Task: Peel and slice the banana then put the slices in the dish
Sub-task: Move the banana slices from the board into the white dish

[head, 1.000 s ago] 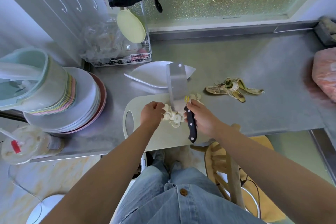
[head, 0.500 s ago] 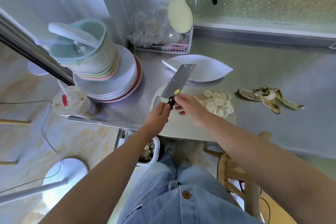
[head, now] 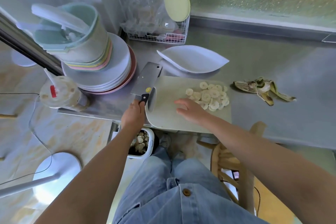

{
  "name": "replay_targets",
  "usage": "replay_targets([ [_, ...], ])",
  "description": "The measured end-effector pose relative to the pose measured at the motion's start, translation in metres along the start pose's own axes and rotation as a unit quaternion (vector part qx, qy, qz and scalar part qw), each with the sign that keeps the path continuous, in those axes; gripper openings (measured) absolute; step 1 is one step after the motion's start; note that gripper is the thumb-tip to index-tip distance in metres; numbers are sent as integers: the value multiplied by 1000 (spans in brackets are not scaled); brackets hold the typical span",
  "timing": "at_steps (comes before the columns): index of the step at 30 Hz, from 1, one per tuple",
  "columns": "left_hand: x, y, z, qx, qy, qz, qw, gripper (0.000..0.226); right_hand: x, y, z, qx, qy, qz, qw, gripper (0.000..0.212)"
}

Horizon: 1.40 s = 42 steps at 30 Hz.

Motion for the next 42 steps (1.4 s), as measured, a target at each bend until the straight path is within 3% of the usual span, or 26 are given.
replay_targets([
  [4,2,0,5,-16,-26,17,999,42,-1,5,-8,-93,-10,35,995,48],
  [9,7,-1,7,80,-22,19,996,35,-1,7,-13,-137,-27,34,990,48],
  [21,4,-10,0,180,-17,-105,978,34,-6,4,-11,-288,-76,54,953,52],
  [24,2,-11,-12,148,34,-140,978,34,-5,3,-8,-305,-78,57,947,52],
  [27,1,-6,-28,139,146,-127,971,36,-5,3,-9,-323,-83,72,940,53],
  [29,0,5,-39,174,204,-69,961,43,-6,2,-11,-313,-83,77,943,54],
  [32,2,22,-51,250,205,20,946,49,-11,0,-14,-271,-78,88,955,55],
  [36,4,25,-71,297,171,-18,939,40,-18,-5,-18,-168,-70,89,979,56],
  [39,8,22,-88,350,161,-31,922,35,-22,-17,-17,-74,-78,12,994,47],
  [42,15,20,-102,367,148,-38,918,34,-21,-48,-21,-5,-54,-130,990,34],
])
Point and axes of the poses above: each hand's wrist, its own x-axis towards the middle knuckle, its own y-axis out of the palm, z = x × y, the point moved 4 cm from there along x, towards the middle knuckle, and after that the axes turned 12 degrees about -y, right-handed, at the moved point
